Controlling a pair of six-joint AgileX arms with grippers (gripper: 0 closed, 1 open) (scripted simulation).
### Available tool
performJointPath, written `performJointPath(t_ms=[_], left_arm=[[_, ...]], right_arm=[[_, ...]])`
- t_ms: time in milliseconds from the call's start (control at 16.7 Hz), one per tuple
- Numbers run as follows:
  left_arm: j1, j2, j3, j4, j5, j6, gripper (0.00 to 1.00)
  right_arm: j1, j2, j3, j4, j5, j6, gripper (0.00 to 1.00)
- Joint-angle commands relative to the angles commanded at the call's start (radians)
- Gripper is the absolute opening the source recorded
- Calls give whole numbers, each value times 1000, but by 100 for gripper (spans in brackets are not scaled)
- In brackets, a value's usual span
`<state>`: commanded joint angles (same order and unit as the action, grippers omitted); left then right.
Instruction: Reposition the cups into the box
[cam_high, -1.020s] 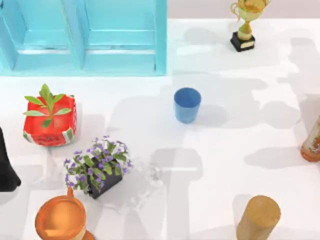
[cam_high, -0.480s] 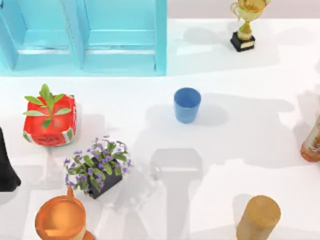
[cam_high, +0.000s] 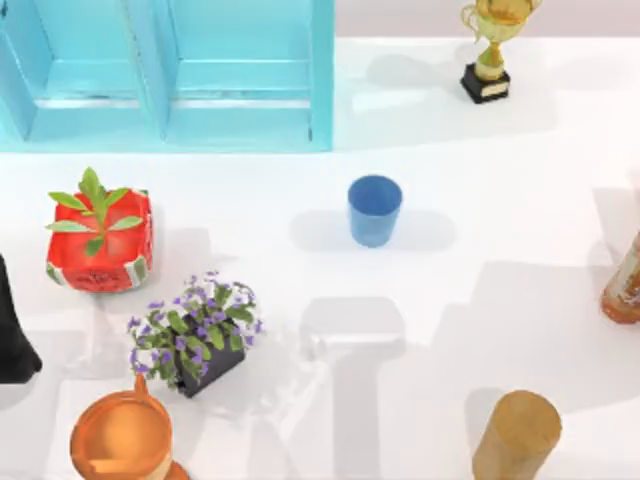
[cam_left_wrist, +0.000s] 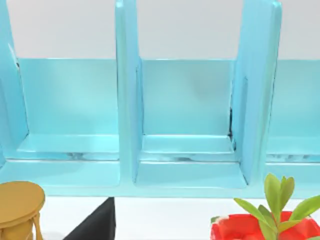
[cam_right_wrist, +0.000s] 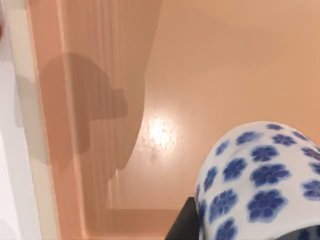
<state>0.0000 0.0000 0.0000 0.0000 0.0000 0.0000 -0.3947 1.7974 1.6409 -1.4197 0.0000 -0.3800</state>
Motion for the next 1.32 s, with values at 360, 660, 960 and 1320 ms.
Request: performJointPath(t_ms=[360,660,960,1320], left_arm=[[0,0,0,0,0,0,100],[0,0,0,0,0,0,100],[0,0,0,0,0,0,100],[0,0,0,0,0,0,100]], right_arm=[[-144,-188,-197,7,-2,-149,0],[-215,-276,-288,8,-3,-220,0],[-206,-273,-301,23,-2,-218,0],[-210,-271,-429,158,-2,-212,0]])
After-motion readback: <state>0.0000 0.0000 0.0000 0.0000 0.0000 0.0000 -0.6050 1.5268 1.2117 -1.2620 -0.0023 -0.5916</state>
